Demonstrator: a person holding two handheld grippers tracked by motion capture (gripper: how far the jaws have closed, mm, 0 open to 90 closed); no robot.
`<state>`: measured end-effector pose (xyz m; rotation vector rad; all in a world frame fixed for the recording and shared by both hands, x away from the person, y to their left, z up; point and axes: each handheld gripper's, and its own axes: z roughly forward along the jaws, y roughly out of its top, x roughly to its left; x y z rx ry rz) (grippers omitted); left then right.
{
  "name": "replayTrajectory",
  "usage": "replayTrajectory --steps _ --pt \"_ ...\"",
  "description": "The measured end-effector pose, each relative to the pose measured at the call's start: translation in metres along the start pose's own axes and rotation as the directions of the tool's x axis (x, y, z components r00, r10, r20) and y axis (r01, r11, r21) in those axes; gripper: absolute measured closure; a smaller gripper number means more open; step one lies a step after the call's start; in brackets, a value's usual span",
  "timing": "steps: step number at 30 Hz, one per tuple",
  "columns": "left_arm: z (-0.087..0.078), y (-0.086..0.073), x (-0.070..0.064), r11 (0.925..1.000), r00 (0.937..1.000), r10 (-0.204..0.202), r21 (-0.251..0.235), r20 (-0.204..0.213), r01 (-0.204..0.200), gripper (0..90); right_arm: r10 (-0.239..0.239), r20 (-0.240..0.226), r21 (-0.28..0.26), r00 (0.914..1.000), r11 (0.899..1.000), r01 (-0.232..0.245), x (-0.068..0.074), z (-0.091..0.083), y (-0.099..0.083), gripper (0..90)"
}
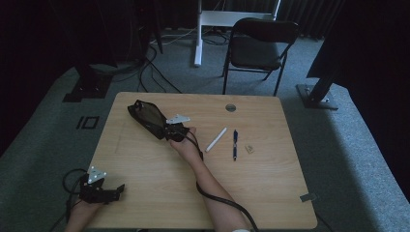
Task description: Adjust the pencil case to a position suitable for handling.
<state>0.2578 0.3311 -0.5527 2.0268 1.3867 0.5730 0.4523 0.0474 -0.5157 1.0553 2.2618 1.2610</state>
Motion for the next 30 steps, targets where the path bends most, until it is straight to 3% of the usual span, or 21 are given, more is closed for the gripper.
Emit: replayTrajectory --steps 21,30 --pt "0.000 0.000 0.000 1.0000 1.0000 -0.003 0.001 -0.002 0.003 0.1 -0.022 -0.027 0.000 0.9994 1.000 0.022 0.006 -0.027 -0.018 73.2" --pt "0.000 0.000 0.000 1.0000 1.0000 -0.005 0.000 -0.004 0.005 0.1 -0.008 -0.036 -0.014 0.9993 1.000 0.008 0.009 -0.038 -0.024 73.2"
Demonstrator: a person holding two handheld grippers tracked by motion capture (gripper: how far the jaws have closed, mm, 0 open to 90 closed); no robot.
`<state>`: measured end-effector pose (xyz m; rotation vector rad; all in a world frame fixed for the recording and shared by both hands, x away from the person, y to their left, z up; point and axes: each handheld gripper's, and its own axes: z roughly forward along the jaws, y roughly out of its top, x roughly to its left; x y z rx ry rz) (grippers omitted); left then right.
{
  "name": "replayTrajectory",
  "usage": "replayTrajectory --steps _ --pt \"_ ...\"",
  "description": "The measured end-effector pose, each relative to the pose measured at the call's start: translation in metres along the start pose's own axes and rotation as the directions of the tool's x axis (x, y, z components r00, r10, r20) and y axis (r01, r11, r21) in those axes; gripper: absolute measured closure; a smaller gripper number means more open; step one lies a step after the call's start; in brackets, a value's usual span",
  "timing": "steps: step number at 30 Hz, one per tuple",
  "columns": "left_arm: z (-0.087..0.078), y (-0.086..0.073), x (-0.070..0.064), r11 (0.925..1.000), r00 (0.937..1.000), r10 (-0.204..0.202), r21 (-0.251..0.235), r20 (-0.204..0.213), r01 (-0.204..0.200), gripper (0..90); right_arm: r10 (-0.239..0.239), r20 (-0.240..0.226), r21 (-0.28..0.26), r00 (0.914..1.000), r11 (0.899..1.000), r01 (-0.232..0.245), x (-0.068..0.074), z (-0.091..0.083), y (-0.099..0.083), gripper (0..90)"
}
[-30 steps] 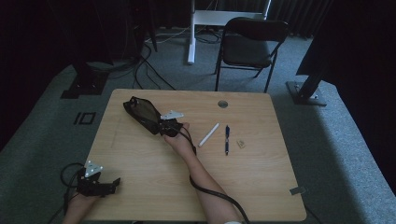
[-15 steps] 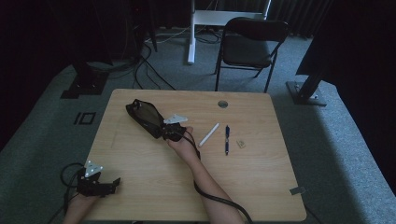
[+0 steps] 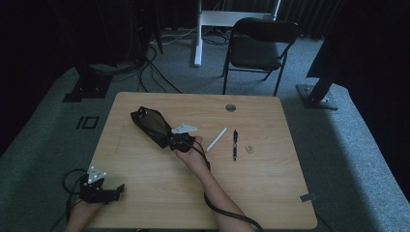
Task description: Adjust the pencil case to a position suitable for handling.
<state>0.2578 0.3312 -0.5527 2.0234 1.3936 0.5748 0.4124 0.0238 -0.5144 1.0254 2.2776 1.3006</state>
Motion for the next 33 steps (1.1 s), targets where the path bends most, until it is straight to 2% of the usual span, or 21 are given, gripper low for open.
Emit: replayTrajectory --steps 6,26,33 --pt "0.000 0.000 0.000 1.0000 1.0000 0.000 0.000 0.000 0.000 0.1 0.025 -0.016 -0.026 0.9996 0.999 -0.025 0.000 -0.013 -0.005 73.2" --pt "0.000 0.000 0.000 1.0000 1.0000 0.000 0.000 0.000 0.000 0.1 -0.030 -0.029 -0.048 0.9991 0.998 0.028 0.006 -0.051 -0.029 73.2" --pt "0.000 0.000 0.000 1.0000 1.0000 0.000 0.000 0.000 0.000 0.1 -0.032 -0.040 -0.056 0.9987 0.998 0.029 0.005 -0.068 -0.039 73.2"
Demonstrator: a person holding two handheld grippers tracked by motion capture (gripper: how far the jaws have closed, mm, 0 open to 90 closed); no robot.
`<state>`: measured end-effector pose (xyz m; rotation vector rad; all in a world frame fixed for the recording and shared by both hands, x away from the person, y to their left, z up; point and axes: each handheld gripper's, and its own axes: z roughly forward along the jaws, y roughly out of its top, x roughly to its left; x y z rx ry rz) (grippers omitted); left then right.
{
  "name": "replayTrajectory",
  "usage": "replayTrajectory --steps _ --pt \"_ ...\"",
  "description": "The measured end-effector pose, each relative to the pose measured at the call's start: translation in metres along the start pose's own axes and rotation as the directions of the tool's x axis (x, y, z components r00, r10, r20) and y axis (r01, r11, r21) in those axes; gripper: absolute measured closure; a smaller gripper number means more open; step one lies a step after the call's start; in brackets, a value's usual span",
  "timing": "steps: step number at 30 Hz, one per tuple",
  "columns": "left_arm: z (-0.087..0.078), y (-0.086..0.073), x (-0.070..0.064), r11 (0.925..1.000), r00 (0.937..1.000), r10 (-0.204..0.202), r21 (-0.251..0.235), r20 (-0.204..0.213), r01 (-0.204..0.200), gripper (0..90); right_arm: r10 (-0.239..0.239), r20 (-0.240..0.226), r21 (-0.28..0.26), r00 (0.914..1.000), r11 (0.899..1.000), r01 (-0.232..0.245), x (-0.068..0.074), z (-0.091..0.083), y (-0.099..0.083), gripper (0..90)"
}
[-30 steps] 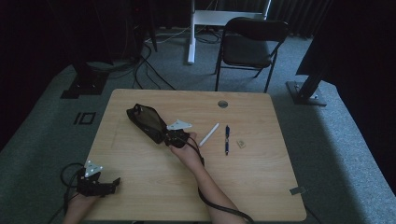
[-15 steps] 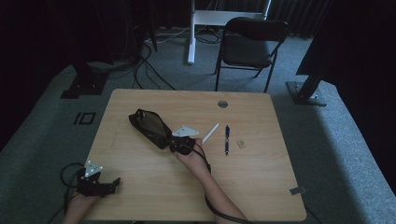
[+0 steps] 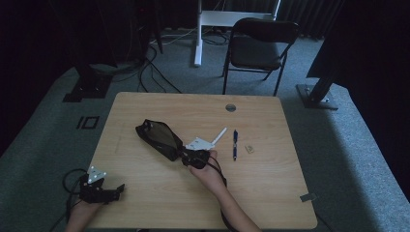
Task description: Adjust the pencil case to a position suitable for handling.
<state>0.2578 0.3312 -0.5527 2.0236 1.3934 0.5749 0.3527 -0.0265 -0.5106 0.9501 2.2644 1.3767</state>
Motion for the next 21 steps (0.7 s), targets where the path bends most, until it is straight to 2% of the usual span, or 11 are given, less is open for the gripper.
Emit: replayTrajectory --steps 5,8,13,21 --pt "0.000 0.000 0.000 1.0000 1.0000 0.000 0.000 0.000 0.000 0.1 -0.011 0.005 0.003 0.9999 1.000 0.011 -0.001 -0.010 -0.006 73.2" --pt "0.000 0.000 0.000 1.0000 1.0000 0.000 0.000 0.000 0.000 0.1 -0.043 0.010 0.022 0.9990 0.999 0.043 0.001 -0.015 -0.013 73.2" --pt "0.000 0.000 0.000 1.0000 1.0000 0.000 0.000 0.000 0.000 0.1 -0.030 0.003 0.036 0.9996 0.999 0.030 -0.002 -0.025 -0.024 73.2" --pt "0.000 0.000 0.000 1.0000 1.0000 0.000 0.000 0.000 0.000 0.1 -0.037 -0.012 0.036 0.9992 0.999 0.038 -0.003 -0.040 -0.031 73.2"
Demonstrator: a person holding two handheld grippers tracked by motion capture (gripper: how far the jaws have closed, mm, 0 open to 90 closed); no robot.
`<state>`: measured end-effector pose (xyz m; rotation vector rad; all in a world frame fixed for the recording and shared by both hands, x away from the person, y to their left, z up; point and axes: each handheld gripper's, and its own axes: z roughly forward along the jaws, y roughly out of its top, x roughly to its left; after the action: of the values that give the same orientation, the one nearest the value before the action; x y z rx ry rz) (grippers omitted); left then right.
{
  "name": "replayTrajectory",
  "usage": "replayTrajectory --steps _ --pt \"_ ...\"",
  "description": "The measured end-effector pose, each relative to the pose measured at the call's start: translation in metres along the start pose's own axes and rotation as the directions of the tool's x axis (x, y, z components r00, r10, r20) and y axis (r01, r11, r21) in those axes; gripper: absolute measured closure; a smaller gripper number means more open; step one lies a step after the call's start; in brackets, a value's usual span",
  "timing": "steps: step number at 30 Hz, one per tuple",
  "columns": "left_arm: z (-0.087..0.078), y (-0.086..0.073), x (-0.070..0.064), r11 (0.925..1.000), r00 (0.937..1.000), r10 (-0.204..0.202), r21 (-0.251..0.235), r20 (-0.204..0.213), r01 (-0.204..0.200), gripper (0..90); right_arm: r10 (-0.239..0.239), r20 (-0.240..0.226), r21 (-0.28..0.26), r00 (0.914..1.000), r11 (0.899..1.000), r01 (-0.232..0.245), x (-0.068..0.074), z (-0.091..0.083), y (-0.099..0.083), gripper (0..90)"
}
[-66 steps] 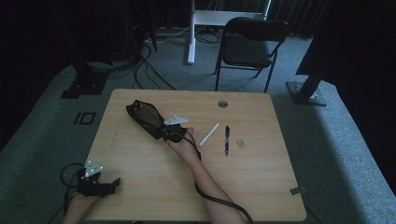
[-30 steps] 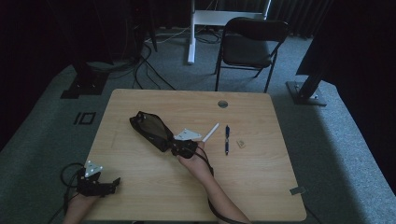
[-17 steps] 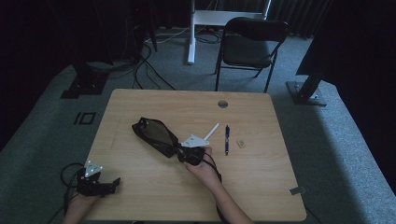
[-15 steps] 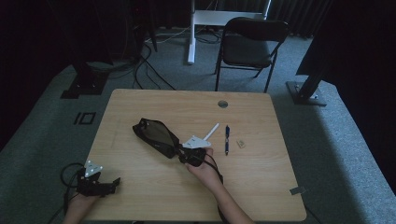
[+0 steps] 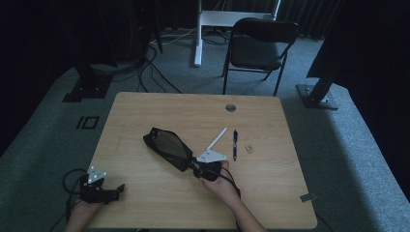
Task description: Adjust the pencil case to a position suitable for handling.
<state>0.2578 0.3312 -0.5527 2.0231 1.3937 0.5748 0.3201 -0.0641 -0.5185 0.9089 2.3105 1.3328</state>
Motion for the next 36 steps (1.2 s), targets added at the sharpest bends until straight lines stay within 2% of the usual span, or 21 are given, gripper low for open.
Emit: replayTrajectory --steps 1,3,7,10,17,23,28,36 --pt "0.000 0.000 0.000 1.0000 1.0000 0.000 0.000 0.000 0.000 0.1 0.006 -0.013 0.000 0.9999 1.000 -0.006 0.000 -0.005 -0.002 73.2" --pt "0.000 0.000 0.000 1.0000 1.0000 0.000 0.000 0.000 0.000 0.1 -0.011 0.001 0.003 0.9999 1.000 0.011 0.000 -0.009 -0.004 73.2" --pt "0.000 0.000 0.000 1.0000 1.0000 0.000 0.000 0.000 0.000 0.1 -0.014 0.007 0.003 0.9999 1.000 0.014 -0.001 -0.019 -0.009 73.2" --pt "0.000 0.000 0.000 1.0000 1.0000 0.000 0.000 0.000 0.000 0.1 0.005 -0.013 -0.003 0.9999 1.000 -0.005 -0.002 -0.026 -0.012 73.2" --pt "0.000 0.000 0.000 1.0000 1.0000 0.000 0.000 0.000 0.000 0.1 -0.008 0.009 0.008 0.9999 1.000 0.008 -0.007 -0.035 -0.021 73.2" --pt "0.000 0.000 0.000 1.0000 1.0000 0.000 0.000 0.000 0.000 0.1 -0.021 0.036 0.027 0.9991 0.999 0.020 -0.013 -0.054 -0.035 73.2" --pt "0.000 0.000 0.000 1.0000 1.0000 0.000 0.000 0.000 0.000 0.1 -0.002 0.049 0.030 0.9988 1.000 0.001 -0.017 -0.068 -0.044 73.2" --pt "0.000 0.000 0.000 1.0000 1.0000 0.000 0.001 0.000 0.000 0.1 -0.006 0.065 0.037 0.9979 0.999 0.004 -0.021 -0.085 -0.055 73.2"
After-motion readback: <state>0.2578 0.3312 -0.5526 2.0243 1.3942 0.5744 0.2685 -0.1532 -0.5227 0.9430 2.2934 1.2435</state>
